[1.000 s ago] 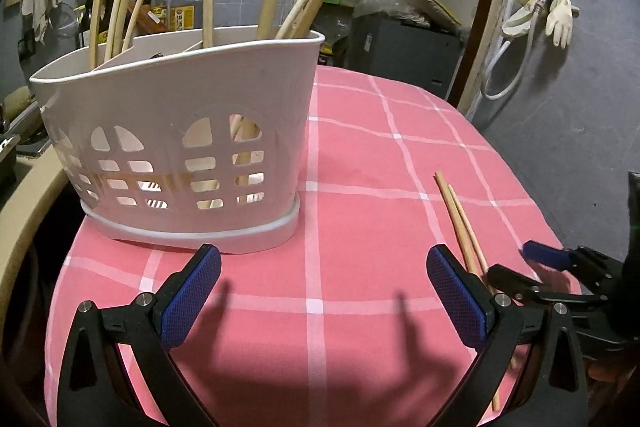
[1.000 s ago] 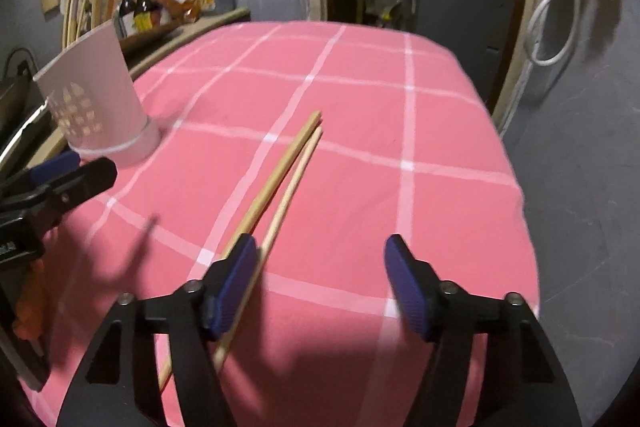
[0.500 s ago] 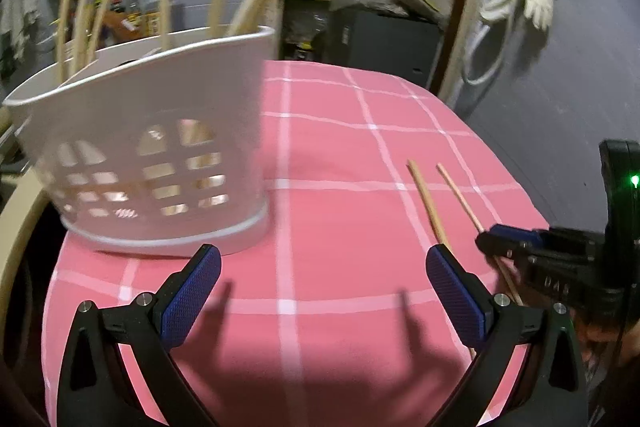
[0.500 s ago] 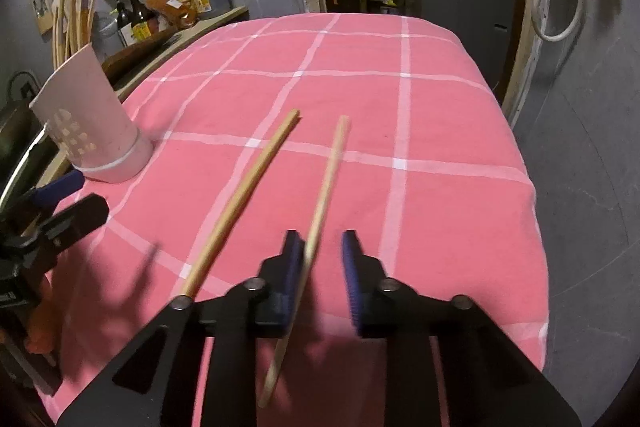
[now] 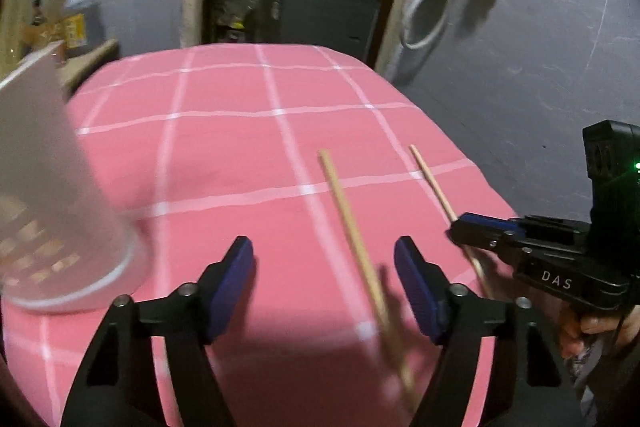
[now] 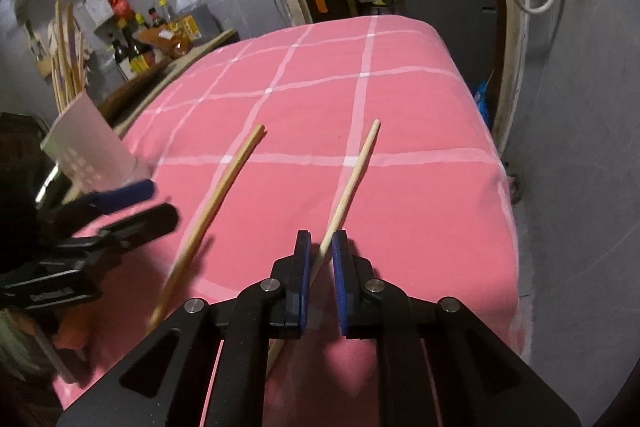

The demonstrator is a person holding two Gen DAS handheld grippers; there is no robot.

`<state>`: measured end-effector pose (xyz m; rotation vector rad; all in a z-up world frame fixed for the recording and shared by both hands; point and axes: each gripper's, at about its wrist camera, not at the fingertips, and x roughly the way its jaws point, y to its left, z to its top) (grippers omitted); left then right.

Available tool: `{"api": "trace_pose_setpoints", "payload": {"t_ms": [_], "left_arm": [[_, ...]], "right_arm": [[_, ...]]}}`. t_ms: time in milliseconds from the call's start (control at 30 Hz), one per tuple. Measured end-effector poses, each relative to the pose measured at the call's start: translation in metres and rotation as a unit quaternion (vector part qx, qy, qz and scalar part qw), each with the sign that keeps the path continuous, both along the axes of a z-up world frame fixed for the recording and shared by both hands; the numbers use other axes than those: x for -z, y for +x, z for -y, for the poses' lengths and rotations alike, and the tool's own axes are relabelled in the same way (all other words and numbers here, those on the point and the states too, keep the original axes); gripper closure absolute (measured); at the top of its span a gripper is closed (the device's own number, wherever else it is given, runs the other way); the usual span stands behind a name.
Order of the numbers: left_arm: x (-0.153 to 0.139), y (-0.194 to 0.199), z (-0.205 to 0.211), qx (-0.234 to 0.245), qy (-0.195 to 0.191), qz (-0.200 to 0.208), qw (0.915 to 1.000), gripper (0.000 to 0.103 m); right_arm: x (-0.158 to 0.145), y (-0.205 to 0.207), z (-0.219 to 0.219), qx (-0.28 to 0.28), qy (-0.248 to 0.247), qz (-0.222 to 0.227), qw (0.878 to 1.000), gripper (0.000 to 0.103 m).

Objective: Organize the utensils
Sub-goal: 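Grasp a plain chopstick on the cloth with the left tool while the right tool grasps the other, then lift both held chopsticks upright and carry them over the white holder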

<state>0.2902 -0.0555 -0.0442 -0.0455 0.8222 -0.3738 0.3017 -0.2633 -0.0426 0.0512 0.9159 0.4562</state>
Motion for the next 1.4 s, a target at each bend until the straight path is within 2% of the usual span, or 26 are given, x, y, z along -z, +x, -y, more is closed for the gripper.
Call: {"api": "trace_pose_setpoints", "payload": {"t_ms": [167,333,467,600,667,700,733,833,933,1100,1267,1333,1400], "left_arm": [[0.006,0.024,0.005,0.011,-0.018,-0.039,0.999,0.064],[0.01,0.033,0.01,0.017,-0.027,-0.057,0.9979,0.07],[0.01,0.032,0.01,0.012,-0.031,-0.059,0.9977,0.074],[0.01,0.031,0.012,0.004,-0.033,-0.064,0.9974,0.074],[0.01,0.029,0.013,0.002,-0.029,-0.062,0.9977,0.078],[0.01,0.029,0.014,-0.003,-0.021,-0.059,0.998,0.081],[0.01,0.028,0.014,-0.007,-0.02,-0.059,0.9981,0.085],[0.011,0.029,0.013,-0.003,-0.038,-0.07,0.9968,0.094],[0.009,0.025,0.009,-0.005,-0.041,-0.072,0.9966,0.096],[0.003,0.014,0.0,-0.009,-0.045,-0.062,0.997,0.098],[-0.015,-0.009,-0.01,-0.032,-0.054,0.004,0.998,0.098],[-0.021,-0.016,-0.013,-0.04,-0.061,0.024,0.9971,0.098],[-0.023,-0.02,-0.017,-0.05,-0.064,0.026,0.9964,0.098]], "right_arm": [[-0.001,0.017,-0.006,0.009,-0.011,-0.006,1.0,0.093],[-0.001,0.038,-0.008,0.036,-0.023,-0.017,0.999,0.092],[0.004,0.049,-0.007,0.049,-0.012,-0.03,0.998,0.091],[0.004,0.051,-0.012,0.039,-0.007,-0.03,0.999,0.078],[0.003,0.051,-0.015,0.037,-0.024,-0.025,0.999,0.078],[0.003,0.049,-0.017,0.038,-0.028,-0.023,0.999,0.083],[0.003,0.049,-0.017,0.044,-0.039,-0.021,0.998,0.094],[0.004,0.052,-0.011,0.057,-0.024,-0.031,0.998,0.096],[0.004,0.049,-0.009,0.067,-0.019,-0.039,0.997,0.098],[-0.003,0.029,-0.008,0.067,0.015,-0.038,0.997,0.1],[-0.018,0.001,-0.009,0.065,0.068,0.001,0.996,0.1],[-0.02,-0.006,-0.014,0.061,0.066,0.019,0.996,0.1],[-0.019,-0.007,-0.018,0.058,0.058,0.023,0.996,0.1]]}}
